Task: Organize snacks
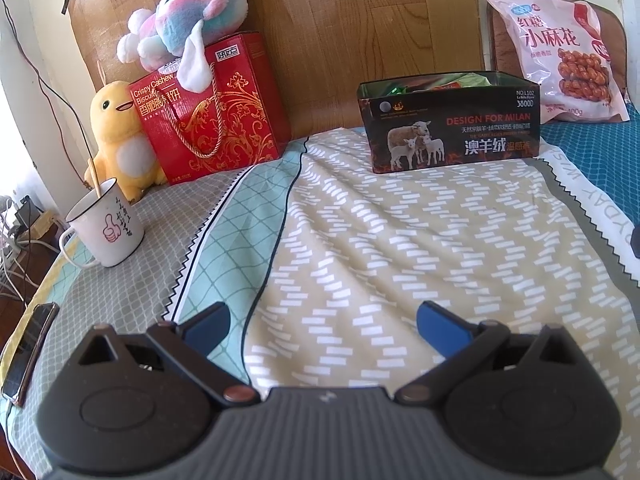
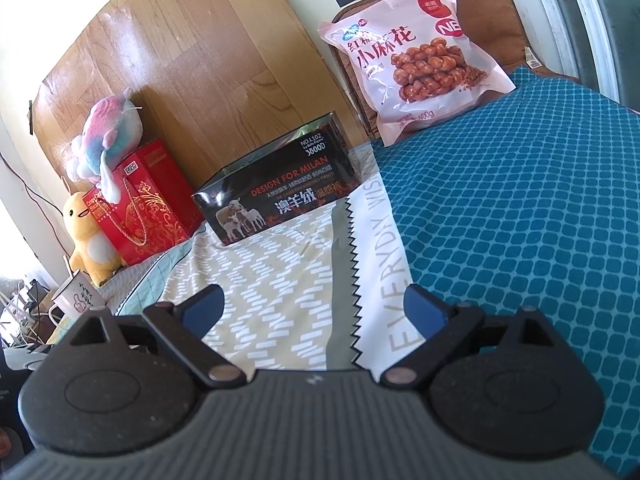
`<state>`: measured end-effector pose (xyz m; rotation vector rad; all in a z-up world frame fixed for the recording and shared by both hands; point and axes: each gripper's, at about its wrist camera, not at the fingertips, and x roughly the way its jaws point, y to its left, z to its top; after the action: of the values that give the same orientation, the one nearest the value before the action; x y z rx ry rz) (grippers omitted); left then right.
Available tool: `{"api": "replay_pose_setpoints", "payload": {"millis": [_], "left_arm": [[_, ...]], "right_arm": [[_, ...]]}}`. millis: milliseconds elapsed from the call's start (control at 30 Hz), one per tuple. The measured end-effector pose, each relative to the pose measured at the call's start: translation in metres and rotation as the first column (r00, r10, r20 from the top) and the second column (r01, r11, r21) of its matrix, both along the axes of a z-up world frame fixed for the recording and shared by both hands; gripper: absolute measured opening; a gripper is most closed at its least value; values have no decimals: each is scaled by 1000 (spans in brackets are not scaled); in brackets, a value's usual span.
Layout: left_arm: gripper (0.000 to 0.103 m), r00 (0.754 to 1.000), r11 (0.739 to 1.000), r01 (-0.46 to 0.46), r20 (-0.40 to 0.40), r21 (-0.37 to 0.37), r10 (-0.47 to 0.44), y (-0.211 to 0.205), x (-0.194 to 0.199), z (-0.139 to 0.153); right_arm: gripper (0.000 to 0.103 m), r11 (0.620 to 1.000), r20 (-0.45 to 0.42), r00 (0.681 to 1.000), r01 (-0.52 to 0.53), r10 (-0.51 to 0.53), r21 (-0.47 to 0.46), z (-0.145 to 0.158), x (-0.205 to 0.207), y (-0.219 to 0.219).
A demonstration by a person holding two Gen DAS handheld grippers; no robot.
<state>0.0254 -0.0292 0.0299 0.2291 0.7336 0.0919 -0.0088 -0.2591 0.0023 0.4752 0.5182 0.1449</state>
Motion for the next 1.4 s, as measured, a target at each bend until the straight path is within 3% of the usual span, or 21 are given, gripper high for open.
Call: {"api": "replay_pose_setpoints", "payload": {"millis": [367,1400], "left_arm": [[103,998,999,1,-61,-38,-4,2,2,-1],[103,998,999,-21,-61,-32,19,0,2,-1]], "right_arm": [[98,1000,0,1000,-1,1,0,0,0,0],[98,1000,-5,1000,-3,3,7,1,2,-3]]}}
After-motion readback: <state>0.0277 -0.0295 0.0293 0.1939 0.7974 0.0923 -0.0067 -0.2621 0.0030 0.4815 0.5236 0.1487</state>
